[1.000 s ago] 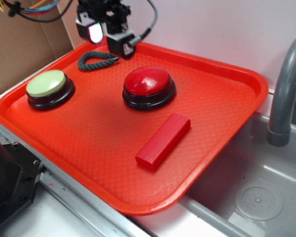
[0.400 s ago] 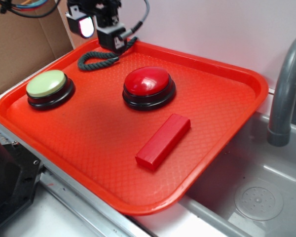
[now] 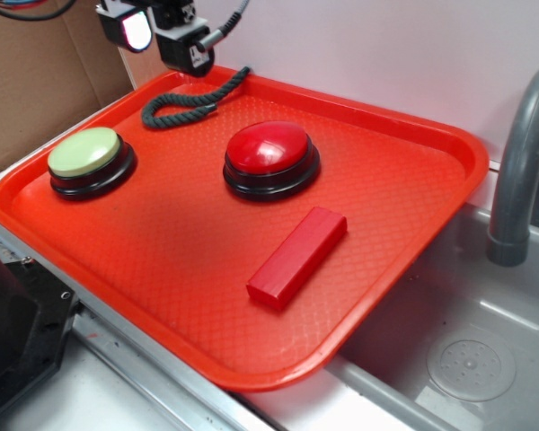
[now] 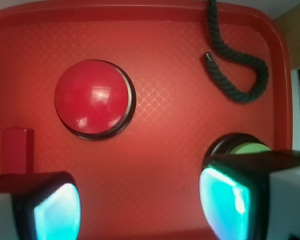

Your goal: Push the red button.

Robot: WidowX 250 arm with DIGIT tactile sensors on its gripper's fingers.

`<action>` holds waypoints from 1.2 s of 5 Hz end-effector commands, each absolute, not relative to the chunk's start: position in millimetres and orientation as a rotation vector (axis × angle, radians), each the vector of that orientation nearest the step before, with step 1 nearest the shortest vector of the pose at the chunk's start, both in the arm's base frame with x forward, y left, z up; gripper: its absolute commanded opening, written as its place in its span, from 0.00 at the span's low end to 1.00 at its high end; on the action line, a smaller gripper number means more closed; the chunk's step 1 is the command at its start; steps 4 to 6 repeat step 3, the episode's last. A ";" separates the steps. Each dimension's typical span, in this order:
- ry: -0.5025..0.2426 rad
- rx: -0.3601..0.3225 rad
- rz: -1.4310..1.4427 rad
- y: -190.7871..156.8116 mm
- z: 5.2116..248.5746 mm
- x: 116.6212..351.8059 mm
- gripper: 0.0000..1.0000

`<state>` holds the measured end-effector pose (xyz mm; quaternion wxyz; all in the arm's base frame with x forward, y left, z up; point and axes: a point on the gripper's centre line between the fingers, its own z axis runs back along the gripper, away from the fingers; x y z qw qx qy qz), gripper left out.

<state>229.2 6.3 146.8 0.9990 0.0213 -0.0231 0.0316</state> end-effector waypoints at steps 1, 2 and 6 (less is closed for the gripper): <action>-0.105 0.041 0.090 9.4 165.8 223.6 1.00; -0.109 0.035 0.095 10.6 171.4 219.7 1.00; -0.127 0.034 0.094 12.2 177.5 212.9 1.00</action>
